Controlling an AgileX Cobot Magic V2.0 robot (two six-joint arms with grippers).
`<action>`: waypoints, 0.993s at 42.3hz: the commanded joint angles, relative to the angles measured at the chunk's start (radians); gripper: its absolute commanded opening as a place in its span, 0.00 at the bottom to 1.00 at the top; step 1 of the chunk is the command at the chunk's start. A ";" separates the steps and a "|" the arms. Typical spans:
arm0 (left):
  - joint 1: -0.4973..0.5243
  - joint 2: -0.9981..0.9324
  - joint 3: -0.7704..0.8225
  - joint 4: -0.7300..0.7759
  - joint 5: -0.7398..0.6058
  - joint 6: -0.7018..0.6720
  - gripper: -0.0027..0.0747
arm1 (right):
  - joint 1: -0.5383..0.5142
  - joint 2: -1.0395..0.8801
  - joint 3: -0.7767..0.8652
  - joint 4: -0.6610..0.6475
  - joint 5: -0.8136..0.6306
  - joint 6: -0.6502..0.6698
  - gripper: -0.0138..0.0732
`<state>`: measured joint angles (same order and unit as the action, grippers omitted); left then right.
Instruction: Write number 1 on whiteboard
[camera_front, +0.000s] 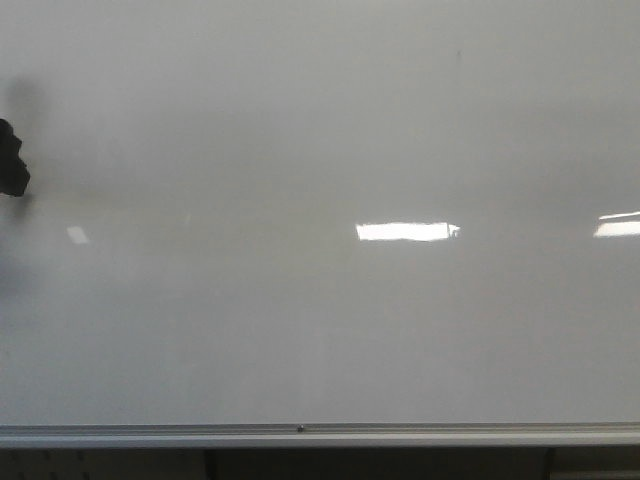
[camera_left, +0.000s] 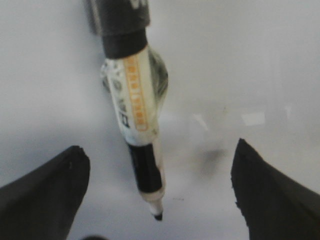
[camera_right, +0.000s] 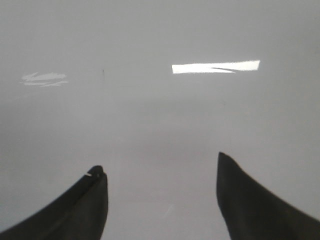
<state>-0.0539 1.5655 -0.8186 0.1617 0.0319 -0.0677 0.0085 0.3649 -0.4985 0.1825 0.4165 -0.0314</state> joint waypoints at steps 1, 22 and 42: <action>-0.001 -0.006 -0.045 -0.017 -0.093 -0.010 0.76 | 0.002 0.015 -0.035 0.003 -0.075 0.001 0.73; -0.001 0.006 -0.047 -0.035 -0.096 -0.010 0.08 | 0.002 0.015 -0.035 0.003 -0.072 0.001 0.73; -0.100 -0.140 -0.088 -0.033 0.226 0.021 0.01 | 0.002 0.015 -0.035 0.003 -0.067 0.001 0.73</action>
<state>-0.1097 1.5078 -0.8533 0.1344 0.1907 -0.0629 0.0085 0.3649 -0.4985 0.1825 0.4184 -0.0314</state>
